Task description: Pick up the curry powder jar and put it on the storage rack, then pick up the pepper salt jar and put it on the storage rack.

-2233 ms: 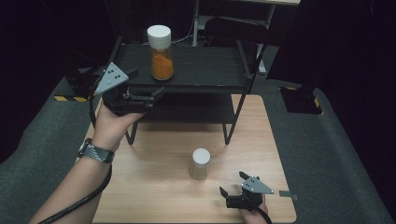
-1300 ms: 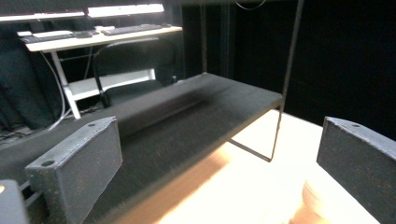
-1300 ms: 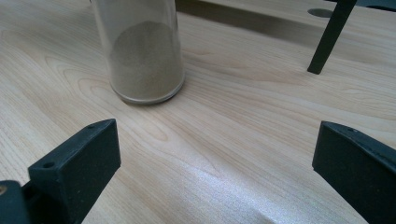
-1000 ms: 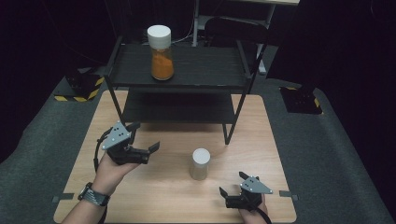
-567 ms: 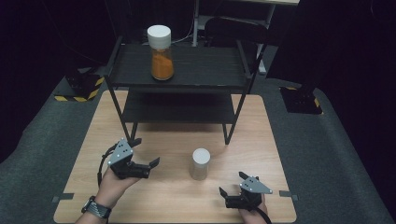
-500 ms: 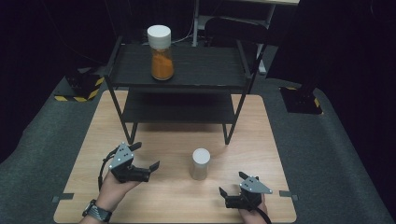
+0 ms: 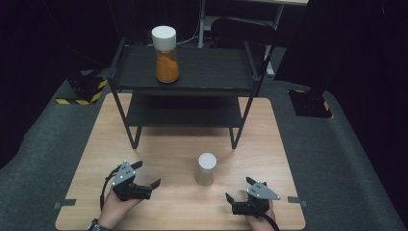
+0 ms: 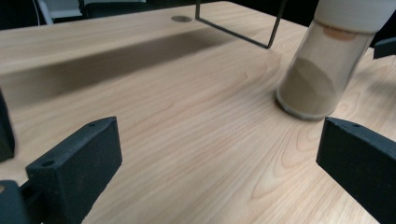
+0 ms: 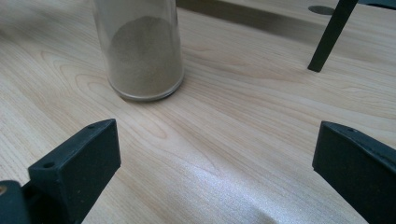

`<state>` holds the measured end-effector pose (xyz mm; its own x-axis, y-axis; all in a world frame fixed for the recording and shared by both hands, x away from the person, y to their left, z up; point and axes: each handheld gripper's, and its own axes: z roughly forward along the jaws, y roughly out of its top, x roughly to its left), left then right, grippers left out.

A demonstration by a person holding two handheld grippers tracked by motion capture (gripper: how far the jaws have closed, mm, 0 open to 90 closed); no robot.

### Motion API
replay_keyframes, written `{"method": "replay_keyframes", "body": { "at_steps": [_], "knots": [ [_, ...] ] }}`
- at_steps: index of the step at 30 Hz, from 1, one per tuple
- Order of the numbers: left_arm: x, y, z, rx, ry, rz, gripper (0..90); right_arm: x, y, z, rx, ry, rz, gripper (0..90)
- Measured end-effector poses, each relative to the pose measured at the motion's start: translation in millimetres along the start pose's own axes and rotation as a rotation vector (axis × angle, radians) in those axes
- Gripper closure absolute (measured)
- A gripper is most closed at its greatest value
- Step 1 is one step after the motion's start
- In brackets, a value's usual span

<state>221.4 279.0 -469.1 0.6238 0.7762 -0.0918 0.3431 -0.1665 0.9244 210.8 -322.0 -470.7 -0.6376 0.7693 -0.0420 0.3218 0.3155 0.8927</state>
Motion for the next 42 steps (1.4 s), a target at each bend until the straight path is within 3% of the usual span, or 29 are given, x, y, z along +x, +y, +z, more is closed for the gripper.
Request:
{"method": "replay_keyframes", "body": {
  "at_steps": [12,14,19,25,42],
  "knots": [
    [1.2,-18.2,-4.6,0.038,0.029,-0.012,0.4,1.4,1.5,0.8,0.008,-0.006,-0.002,0.4],
    [-0.3,-20.3,-6.0,0.026,0.037,-0.003,0.4,1.3,1.6,0.9,0.009,-0.007,-0.001,0.4],
    [-3.8,-18.6,-6.5,0.042,0.044,0.026,0.4,2.3,1.1,0.6,0.006,-0.012,0.000,0.4],
    [-9.7,-14.2,-6.0,0.077,0.046,0.089,0.7,2.0,-0.3,-0.2,-0.002,-0.016,0.009,0.3],
    [-12.4,-10.2,-5.4,0.108,0.058,0.101,0.7,3.0,6.4,2.1,0.039,-0.003,-0.013,0.6]
  ]
}}
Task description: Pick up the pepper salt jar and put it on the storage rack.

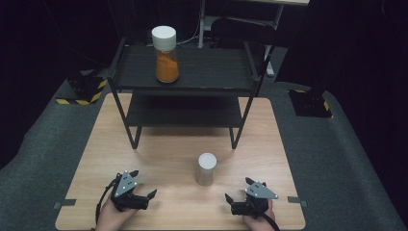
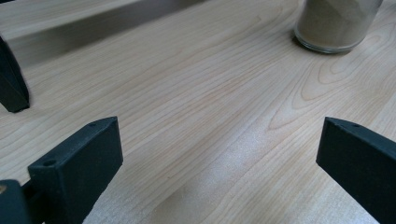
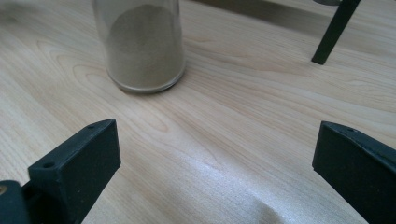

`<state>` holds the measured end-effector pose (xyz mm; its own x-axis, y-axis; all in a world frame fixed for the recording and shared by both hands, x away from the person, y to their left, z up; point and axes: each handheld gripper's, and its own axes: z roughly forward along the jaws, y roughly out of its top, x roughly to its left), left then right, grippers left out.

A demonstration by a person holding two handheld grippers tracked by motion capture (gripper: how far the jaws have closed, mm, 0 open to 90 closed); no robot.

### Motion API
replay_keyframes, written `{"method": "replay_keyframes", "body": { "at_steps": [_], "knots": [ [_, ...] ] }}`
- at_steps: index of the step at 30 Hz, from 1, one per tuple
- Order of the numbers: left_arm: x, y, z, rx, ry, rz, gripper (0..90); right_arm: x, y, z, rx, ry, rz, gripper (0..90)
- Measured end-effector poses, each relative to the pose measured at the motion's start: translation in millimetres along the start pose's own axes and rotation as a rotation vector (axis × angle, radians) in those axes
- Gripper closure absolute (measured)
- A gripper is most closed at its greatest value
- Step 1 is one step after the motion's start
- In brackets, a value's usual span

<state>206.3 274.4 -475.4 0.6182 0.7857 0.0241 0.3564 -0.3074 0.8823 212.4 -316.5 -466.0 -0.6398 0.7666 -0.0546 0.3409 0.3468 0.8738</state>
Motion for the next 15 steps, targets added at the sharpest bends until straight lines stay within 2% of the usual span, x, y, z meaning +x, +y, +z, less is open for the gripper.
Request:
{"method": "replay_keyframes", "body": {
  "at_steps": [9,15],
  "knots": [
    [-4.7,1.4,0.0,0.010,0.019,0.016,0.6,2.7,-2.3,0.0,-0.019,0.007,-0.023,0.2],
    [-4.9,1.3,-0.3,0.011,0.015,0.028,0.4,1.6,-6.5,-1.7,-0.044,-0.005,0.015,1.3]
  ]
}}
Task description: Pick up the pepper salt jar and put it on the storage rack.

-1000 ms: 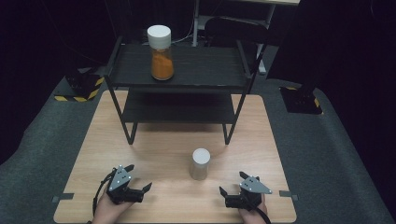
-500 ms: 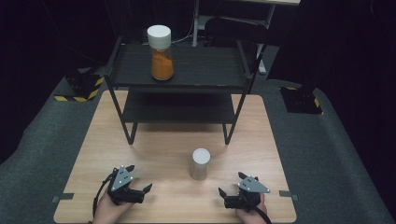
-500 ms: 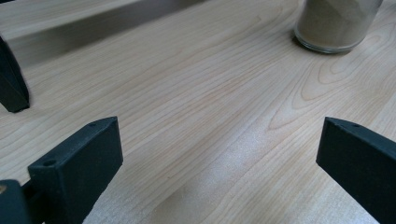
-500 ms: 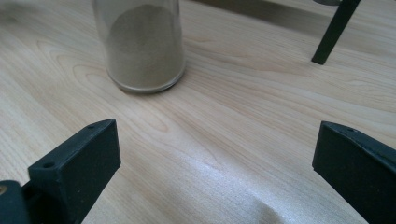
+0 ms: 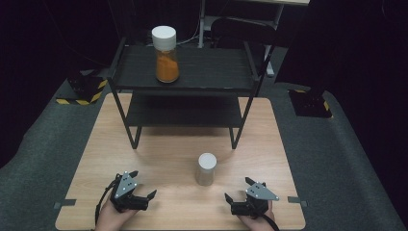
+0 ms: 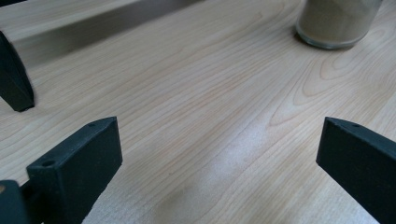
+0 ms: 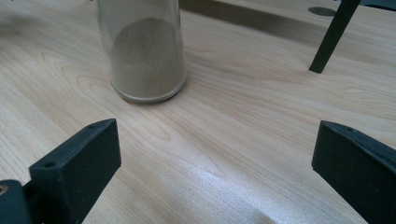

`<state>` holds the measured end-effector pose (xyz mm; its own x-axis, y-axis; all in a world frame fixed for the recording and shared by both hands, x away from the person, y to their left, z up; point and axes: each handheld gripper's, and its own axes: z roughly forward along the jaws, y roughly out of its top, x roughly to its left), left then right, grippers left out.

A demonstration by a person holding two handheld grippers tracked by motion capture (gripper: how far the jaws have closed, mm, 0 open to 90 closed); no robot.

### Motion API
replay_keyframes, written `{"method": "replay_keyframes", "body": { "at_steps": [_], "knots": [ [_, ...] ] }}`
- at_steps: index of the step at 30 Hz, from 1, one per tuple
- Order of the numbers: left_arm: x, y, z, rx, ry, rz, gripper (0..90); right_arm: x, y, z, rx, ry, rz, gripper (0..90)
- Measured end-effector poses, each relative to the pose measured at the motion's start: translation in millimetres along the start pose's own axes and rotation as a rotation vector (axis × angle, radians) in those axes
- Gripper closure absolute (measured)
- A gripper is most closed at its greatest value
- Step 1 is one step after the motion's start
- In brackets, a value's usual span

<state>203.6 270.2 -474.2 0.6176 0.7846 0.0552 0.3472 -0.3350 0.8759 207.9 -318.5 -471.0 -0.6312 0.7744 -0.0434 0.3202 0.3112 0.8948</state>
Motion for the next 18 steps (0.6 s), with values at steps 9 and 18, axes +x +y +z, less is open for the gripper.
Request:
{"method": "replay_keyframes", "body": {
  "at_steps": [9,18],
  "knots": [
    [1.5,0.3,0.6,-0.001,-0.008,-0.003,0.4,5.0,-1.0,-6.7,-0.044,-0.017,-0.021,2.3],
    [0.9,2.0,1.4,0.008,-0.014,0.015,0.4,11.0,0.8,-13.1,-0.092,-0.020,-0.054,2.3]
  ]
}}
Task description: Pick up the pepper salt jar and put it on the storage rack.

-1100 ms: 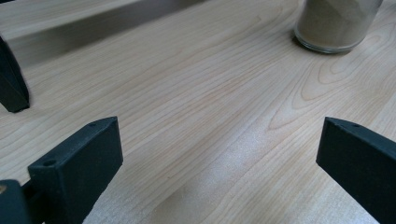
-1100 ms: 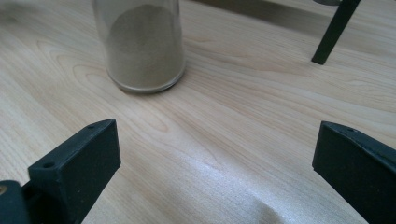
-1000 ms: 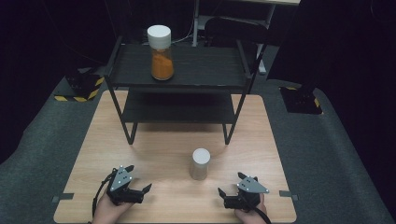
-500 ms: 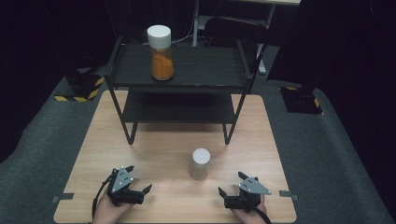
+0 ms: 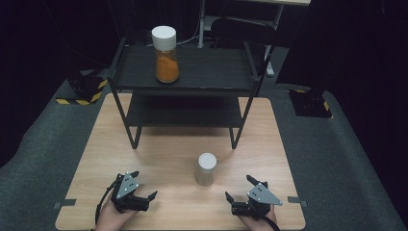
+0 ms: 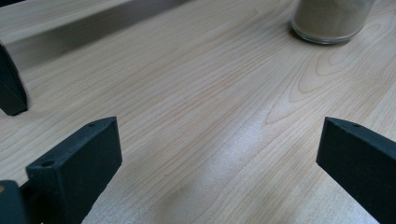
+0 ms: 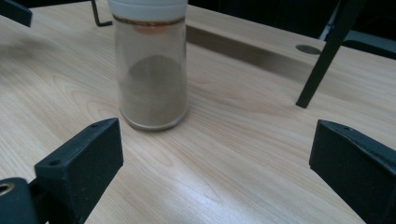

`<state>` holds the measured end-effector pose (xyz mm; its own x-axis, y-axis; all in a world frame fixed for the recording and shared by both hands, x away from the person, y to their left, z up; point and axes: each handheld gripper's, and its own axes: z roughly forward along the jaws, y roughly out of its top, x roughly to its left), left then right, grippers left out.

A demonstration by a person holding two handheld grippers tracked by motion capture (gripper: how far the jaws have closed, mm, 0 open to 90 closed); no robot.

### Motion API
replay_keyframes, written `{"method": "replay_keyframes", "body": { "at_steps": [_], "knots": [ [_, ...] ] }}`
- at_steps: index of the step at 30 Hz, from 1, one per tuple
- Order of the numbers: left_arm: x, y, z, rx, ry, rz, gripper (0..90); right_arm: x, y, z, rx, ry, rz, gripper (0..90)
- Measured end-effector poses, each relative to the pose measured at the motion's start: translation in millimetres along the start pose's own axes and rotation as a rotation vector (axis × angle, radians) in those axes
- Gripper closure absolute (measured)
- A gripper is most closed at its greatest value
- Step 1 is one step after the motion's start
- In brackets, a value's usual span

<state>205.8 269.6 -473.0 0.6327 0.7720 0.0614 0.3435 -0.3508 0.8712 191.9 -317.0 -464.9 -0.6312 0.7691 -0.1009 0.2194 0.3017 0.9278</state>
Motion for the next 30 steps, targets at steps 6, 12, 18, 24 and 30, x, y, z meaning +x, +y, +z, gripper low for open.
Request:
{"method": "replay_keyframes", "body": {
  "at_steps": [6,12,18,24,30],
  "knots": [
    [0.9,-1.1,-0.4,-0.006,-0.002,-0.010,0.4,1.7,1.5,-1.1,-0.028,0.008,0.020,2.3],
    [0.5,-1.3,-0.6,-0.007,-0.002,-0.005,0.4,5.5,6.3,-0.3,-0.045,0.013,0.003,2.1],
    [0.8,-0.9,-0.3,-0.005,-0.005,-0.001,0.4,5.7,15.4,2.6,-0.049,0.016,0.014,2.1],
    [1.5,-1.4,-0.6,-0.007,-0.008,-0.004,0.4,2.9,26.7,4.9,-0.049,0.036,0.031,2.1],
    [1.8,-2.2,-0.8,-0.012,-0.008,-0.004,0.4,3.0,32.6,11.6,-0.056,0.057,0.030,2.1]
  ]
}}
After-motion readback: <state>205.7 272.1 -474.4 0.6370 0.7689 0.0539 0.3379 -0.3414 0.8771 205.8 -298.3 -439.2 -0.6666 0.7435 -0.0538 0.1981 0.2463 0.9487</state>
